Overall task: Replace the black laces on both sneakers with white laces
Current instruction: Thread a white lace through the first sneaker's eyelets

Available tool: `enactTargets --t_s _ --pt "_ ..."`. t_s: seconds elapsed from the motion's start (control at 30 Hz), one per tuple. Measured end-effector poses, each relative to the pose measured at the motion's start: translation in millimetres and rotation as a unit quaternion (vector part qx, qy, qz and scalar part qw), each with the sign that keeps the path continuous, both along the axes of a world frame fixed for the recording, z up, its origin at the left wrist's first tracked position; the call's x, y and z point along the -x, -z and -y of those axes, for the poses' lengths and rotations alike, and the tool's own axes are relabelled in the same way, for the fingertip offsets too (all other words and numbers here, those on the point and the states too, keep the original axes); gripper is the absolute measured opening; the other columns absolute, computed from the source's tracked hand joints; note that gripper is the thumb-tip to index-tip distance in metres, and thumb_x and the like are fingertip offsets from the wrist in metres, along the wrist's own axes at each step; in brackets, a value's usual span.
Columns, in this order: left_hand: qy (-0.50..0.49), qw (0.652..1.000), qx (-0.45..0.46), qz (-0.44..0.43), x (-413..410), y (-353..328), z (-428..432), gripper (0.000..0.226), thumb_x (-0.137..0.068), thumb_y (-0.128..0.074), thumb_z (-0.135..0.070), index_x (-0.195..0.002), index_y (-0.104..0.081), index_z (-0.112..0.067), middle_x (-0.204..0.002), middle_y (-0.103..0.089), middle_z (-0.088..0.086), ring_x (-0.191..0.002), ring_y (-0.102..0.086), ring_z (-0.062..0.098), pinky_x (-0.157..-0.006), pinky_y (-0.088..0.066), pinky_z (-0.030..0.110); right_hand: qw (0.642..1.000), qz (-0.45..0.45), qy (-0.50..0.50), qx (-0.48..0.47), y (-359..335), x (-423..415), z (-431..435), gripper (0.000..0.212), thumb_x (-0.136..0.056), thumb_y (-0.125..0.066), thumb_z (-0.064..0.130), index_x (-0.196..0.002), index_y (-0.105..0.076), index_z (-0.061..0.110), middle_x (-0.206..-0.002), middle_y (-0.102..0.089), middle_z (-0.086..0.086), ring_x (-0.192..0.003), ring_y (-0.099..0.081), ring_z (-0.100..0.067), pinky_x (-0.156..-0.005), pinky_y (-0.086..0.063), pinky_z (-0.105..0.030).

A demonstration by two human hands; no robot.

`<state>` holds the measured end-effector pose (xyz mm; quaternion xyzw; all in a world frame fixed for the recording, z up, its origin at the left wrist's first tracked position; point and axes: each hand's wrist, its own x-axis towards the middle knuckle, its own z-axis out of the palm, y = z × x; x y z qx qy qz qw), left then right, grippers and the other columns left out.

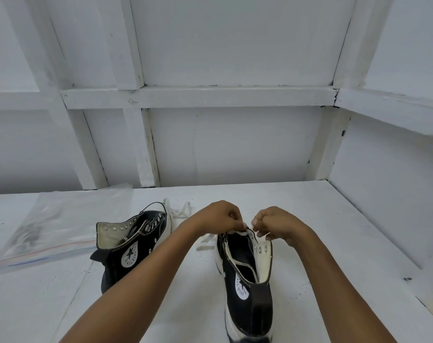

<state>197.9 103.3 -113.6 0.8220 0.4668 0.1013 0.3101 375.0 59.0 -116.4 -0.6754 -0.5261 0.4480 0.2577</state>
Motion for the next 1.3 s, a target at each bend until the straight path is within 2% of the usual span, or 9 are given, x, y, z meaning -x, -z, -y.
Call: enactTargets --t_s 0.07,0.2,0.33,0.43,0.6,0.77,1.03,1.2,1.3 --pt "-0.016 1.000 0.003 0.017 5.8 -2.6 -2.0 0.026 -0.091 -0.066 -0.038 -0.098 -0.069 -0.013 -0.099 -0.069 0.001 -0.089 -0.062 0.017 -0.078 -0.048 0.031 0.991 -0.109 0.071 -0.020 1.6 0.2 -4.1 0.014 -0.095 -0.048 -0.001 -0.088 -0.057 0.007 -0.088 -0.069 -0.013 -0.076 -0.065 -0.021 -0.066 -0.052 -0.029" --pt "-0.038 0.998 0.037 0.037 17.1 -3.7 -2.8 0.025 -0.096 -0.060 -0.036 -0.098 -0.064 -0.012 -0.094 -0.064 0.003 -0.084 -0.060 0.018 -0.083 -0.056 0.041 0.916 -0.362 0.169 -0.042 -2.2 0.1 -9.4 0.019 -0.099 -0.032 -0.005 -0.091 -0.047 0.002 -0.075 -0.065 -0.020 -0.075 -0.065 -0.035 -0.071 -0.054 -0.042" --pt "-0.048 0.995 0.075 0.041 24.0 -1.8 1.8 0.013 -0.096 -0.059 -0.027 -0.099 -0.059 -0.014 -0.092 -0.061 0.001 -0.081 -0.062 0.017 -0.067 -0.056 0.029 0.960 -0.236 0.144 -0.039 0.0 -0.3 -10.9 0.022 -0.094 -0.032 -0.003 -0.082 -0.043 0.012 -0.059 -0.039 -0.004 -0.051 -0.037 -0.017 -0.052 -0.033 -0.027" --pt "-0.059 0.994 0.085 0.028 27.8 0.0 4.9 0.013 -0.095 -0.059 -0.020 -0.104 -0.059 -0.012 -0.091 -0.062 0.001 -0.078 -0.061 0.017 -0.068 -0.051 0.029 0.995 -0.093 0.044 -0.013 2.8 -3.7 -9.5 0.020 -0.099 -0.049 0.012 -0.081 -0.041 0.014 -0.059 -0.034 -0.001 -0.047 -0.022 -0.011 -0.045 -0.020 -0.022" --pt "-0.076 0.990 0.113 0.042 33.7 -2.2 9.7 0.015 -0.091 -0.061 -0.014 -0.104 -0.055 -0.014 -0.080 -0.069 0.000 -0.071 -0.064 0.013 -0.063 -0.045 0.022 0.995 0.030 -0.072 0.057 0.0 -7.2 -1.6 0.015 -0.091 -0.061 0.018 -0.090 -0.065 0.004 -0.084 -0.059 -0.008 -0.047 -0.029 -0.010 -0.041 -0.023 -0.021" --pt "-0.060 0.990 0.125 0.039 38.1 -2.5 12.4 0.020 -0.087 -0.062 -0.011 -0.104 -0.053 -0.015 -0.066 -0.065 0.000 -0.066 -0.058 0.014 -0.064 -0.043 0.021 0.988 0.065 -0.127 0.053 -10.6 -16.1 3.4 0.014 -0.085 -0.063 0.013 -0.075 -0.067 0.004 -0.061 -0.059 0.002 -0.043 -0.029 -0.011 -0.042 -0.021 -0.021" --pt "-0.133 0.987 0.080 0.044 42.9 -10.0 2.6 0.012 -0.084 -0.065 -0.006 -0.094 -0.062 -0.011 -0.070 -0.061 0.002 -0.056 -0.055 0.014 -0.057 -0.048 0.021 0.991 -0.120 0.044 0.024 -11.9 -24.5 -10.0 0.023 -0.089 -0.060 0.015 -0.067 -0.054 0.009 -0.050 -0.044 0.001 -0.041 -0.018 -0.010 -0.046 -0.013 -0.021" --pt "-0.109 0.984 0.033 -0.140 38.4 -26.5 3.1 0.020 -0.086 -0.071 -0.024 -0.072 -0.064 -0.012 -0.062 -0.053 0.000 -0.050 -0.047 0.015 -0.047 -0.039 0.021 0.976 -0.191 0.098 0.014 -13.1 -18.7 -13.8 0.024 -0.088 -0.057 0.014 -0.065 -0.047 0.013 -0.050 -0.039 0.003 -0.038 -0.017 -0.008 -0.040 -0.015 -0.018" --pt "-0.099 0.978 0.019 -0.184 33.7 -36.1 3.6 0.030 -0.086 -0.070 -0.032 -0.063 -0.062 -0.015 -0.057 -0.050 0.000 -0.048 -0.046 0.014 -0.046 -0.037 0.021 0.954 -0.266 0.141 -0.009 -21.0 -19.7 -17.2 0.024 -0.087 -0.055 0.013 -0.066 -0.044 0.014 -0.049 -0.035 0.004 -0.034 -0.016 -0.007 -0.038 -0.014 -0.015"
